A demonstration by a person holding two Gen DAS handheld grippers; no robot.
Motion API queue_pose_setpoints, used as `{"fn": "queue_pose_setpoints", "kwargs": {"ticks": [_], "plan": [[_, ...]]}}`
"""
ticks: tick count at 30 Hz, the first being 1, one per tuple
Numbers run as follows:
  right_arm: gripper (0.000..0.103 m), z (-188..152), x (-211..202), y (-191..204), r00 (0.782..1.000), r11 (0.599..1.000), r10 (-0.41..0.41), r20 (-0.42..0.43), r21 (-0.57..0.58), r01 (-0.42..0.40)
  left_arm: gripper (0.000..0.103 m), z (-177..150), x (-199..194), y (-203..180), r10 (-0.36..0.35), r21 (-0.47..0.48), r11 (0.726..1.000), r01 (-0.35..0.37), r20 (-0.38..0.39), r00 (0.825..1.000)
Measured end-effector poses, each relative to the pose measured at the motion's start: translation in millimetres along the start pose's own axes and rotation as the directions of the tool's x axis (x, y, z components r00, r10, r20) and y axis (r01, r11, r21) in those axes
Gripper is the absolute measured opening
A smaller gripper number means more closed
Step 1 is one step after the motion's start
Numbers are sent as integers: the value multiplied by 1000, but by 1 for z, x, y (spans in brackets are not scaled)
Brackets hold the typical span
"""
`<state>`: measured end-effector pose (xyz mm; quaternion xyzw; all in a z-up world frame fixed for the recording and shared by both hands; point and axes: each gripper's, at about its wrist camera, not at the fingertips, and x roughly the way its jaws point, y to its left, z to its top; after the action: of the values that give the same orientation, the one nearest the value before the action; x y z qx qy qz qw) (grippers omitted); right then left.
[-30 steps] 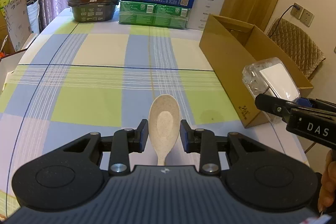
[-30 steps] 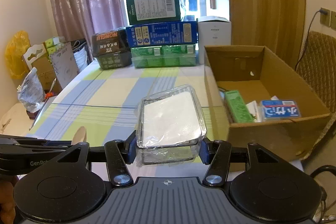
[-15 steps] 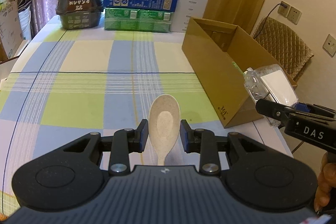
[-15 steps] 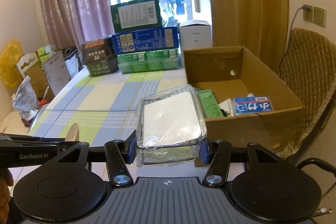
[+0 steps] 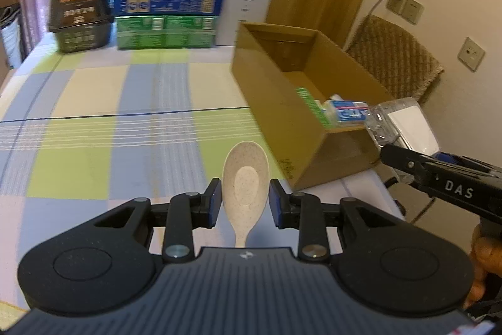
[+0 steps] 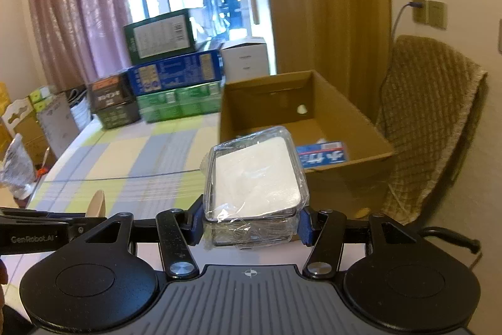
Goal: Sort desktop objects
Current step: 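Carry the spoon and clear box over to the cardboard box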
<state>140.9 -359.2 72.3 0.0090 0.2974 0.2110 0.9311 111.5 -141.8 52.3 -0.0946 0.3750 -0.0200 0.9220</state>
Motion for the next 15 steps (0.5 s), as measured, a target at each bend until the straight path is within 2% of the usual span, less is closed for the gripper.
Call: {"fn": "queue_pose_setpoints", "kwargs": {"ticks": [9, 15], "plan": [[53, 9, -11, -38, 997, 997, -78, 10, 25, 78, 27, 9, 17, -40, -78, 35, 996, 78, -12, 997], [53, 14, -11, -54, 995, 995, -95, -5, 30, 95, 27, 19, 25, -62, -110, 56, 992, 111, -14, 994]]}}
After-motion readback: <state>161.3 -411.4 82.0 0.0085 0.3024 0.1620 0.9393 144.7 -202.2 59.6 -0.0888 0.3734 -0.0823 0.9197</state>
